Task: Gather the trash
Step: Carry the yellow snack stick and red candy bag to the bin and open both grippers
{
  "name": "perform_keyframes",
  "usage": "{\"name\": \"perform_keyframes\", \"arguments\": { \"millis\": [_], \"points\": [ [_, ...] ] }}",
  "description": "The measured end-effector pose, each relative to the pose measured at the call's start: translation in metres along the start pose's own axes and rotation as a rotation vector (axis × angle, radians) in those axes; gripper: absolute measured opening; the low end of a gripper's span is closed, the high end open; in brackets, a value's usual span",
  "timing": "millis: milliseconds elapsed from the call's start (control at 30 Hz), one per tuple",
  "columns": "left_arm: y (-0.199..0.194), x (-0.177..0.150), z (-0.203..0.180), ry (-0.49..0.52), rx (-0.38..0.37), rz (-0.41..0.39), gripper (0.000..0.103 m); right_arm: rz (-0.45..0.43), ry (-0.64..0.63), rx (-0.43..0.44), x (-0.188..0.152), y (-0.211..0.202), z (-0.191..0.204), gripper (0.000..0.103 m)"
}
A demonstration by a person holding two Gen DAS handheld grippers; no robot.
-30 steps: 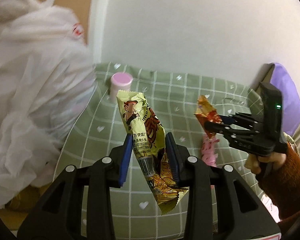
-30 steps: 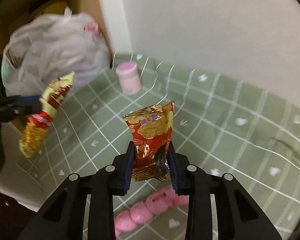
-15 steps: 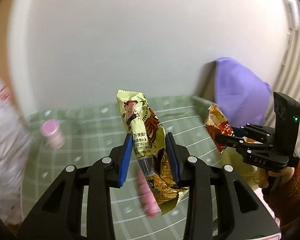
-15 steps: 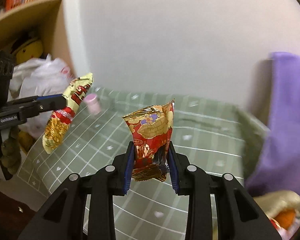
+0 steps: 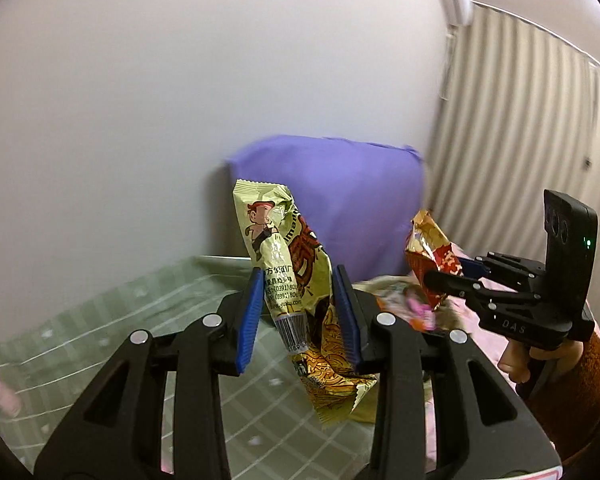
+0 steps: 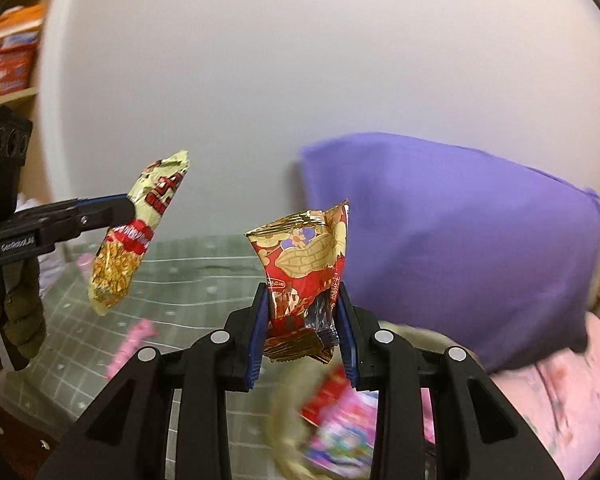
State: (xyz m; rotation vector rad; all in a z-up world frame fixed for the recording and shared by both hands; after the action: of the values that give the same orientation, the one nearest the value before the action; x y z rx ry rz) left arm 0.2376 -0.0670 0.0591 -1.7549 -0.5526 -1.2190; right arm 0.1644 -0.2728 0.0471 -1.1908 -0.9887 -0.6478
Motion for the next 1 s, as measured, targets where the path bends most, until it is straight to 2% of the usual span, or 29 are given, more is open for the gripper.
{"name": "perform_keyframes", "arguments": {
  "millis": [300,433,500,567,667,733,867,1000],
  "points": [
    [0.056,-0.005,-0.091,0.086,-0.224,0.091,0.033,-0.038,0.194,-0.218,-0.042,-0.074,-0.069,0.031],
    [0.086,-0.013,-0.128,0.133,-0.315,0.143,0.033,-0.034,0.247,-0.269,-0.058,-0.089,-0.081,0.031],
    [0.105,-0.023,-0.146,0.154,-0.346,0.195,0.033,-0.027,0.272,-0.286,-0.066,-0.092,-0.09,0.031],
    [0.133,-0.037,-0.16,0.179,-0.365,0.288,0.033,-0.021,0.288,-0.285,-0.068,-0.092,-0.095,0.031],
    [0.165,-0.06,-0.169,0.225,-0.306,0.404,0.033,0.026,0.291,-0.256,-0.08,-0.084,-0.104,0.031],
    [0.175,-0.07,-0.166,0.222,-0.307,0.451,0.032,0.06,0.284,-0.233,-0.083,-0.074,-0.106,0.031],
    [0.187,-0.077,-0.157,0.227,-0.309,0.48,0.03,0.13,0.257,-0.141,-0.089,-0.04,-0.114,0.031],
    [0.194,-0.08,-0.15,0.216,-0.296,0.493,0.03,0.181,0.237,-0.098,-0.093,-0.012,-0.122,0.031]
  ]
}}
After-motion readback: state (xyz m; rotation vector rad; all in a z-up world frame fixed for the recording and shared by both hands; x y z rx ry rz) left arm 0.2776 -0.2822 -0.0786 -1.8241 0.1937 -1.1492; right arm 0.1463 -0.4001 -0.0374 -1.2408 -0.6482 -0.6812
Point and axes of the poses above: each gripper's, at about its wrist camera, not at the fingertips, and y roughly the way its jaws point, z to its left, x to its top, the point moved 1 cm from there along y, roughly the way its jaws point, and after that the axes turned 14 degrees about x, right-handed, at the moved point
